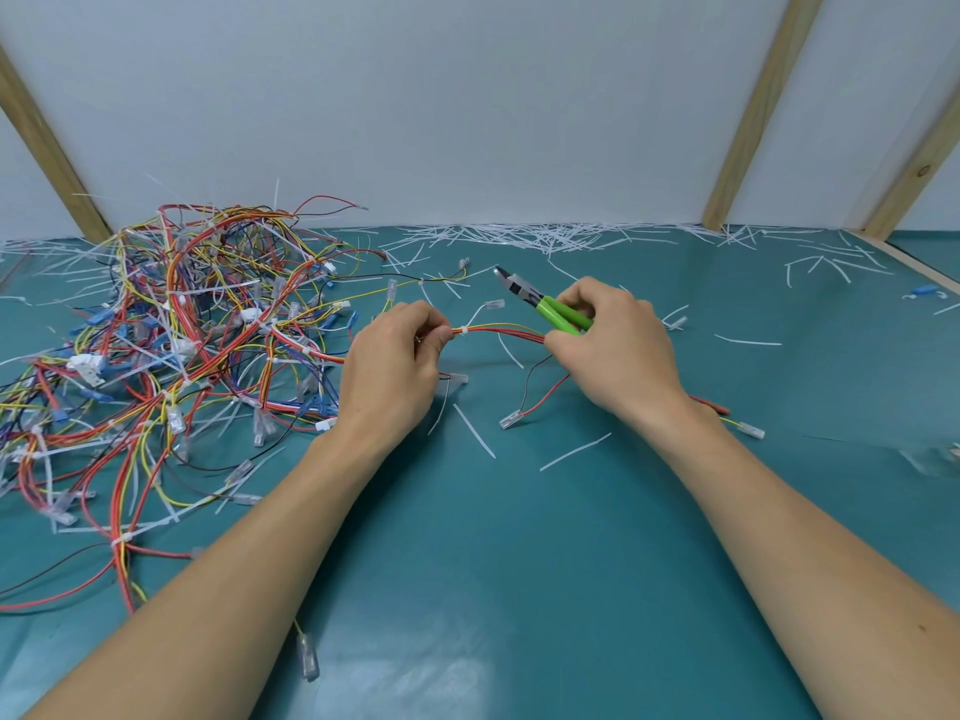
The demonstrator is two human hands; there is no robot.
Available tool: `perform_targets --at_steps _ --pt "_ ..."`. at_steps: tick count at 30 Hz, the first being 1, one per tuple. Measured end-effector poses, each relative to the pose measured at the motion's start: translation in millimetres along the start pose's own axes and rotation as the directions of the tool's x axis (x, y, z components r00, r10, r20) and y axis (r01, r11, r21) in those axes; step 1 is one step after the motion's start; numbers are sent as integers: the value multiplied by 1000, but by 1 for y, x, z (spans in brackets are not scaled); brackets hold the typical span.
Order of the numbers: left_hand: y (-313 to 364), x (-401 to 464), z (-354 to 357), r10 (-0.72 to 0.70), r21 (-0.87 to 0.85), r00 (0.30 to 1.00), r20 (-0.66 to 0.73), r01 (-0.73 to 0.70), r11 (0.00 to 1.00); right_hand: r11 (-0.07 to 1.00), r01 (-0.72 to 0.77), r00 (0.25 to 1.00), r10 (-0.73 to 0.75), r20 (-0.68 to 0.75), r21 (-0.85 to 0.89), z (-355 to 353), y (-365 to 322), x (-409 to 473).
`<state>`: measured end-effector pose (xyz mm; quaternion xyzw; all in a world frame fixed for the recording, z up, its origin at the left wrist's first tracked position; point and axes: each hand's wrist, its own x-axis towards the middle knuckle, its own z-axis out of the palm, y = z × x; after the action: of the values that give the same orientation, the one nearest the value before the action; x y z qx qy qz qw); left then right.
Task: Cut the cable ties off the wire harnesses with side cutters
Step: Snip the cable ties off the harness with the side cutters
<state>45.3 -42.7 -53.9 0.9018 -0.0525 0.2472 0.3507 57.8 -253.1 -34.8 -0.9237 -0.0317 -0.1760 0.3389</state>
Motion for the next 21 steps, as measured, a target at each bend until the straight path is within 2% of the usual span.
perform_targets --at_steps 4,8,15,21 --pt "3 -1 -2 14 3 1000 -12 -14 1000 997 -55 998 56 -28 51 1 4 3" --pt "3 0 -3 32 27 999 -27 -32 999 995 -99 995 100 -32 28 2 8 6" --pt "3 3 -7 -15 -117 977 -214 -11 993 988 -157 985 156 -67 -11 3 12 6" --pt "4 2 -7 -5 -144 968 -249 -32 989 988 -154 987 154 -42 -4 5 9 4"
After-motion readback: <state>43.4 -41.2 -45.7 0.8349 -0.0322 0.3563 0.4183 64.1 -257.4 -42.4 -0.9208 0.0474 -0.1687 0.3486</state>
